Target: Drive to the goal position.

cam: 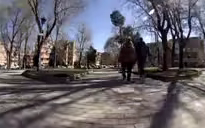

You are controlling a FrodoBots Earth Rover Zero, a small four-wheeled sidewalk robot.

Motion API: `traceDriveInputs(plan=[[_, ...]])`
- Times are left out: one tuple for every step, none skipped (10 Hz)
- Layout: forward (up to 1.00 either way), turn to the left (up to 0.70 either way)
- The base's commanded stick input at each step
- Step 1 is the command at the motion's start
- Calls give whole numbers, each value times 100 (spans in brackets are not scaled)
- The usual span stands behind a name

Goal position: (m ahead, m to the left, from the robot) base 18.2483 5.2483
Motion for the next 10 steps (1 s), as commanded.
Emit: traceDriveInputs(plan=[[85,0],[85,0],[85,0],[85,0],[85,0],[85,0],[85,0],[85,0],[85,0],[85,0]])
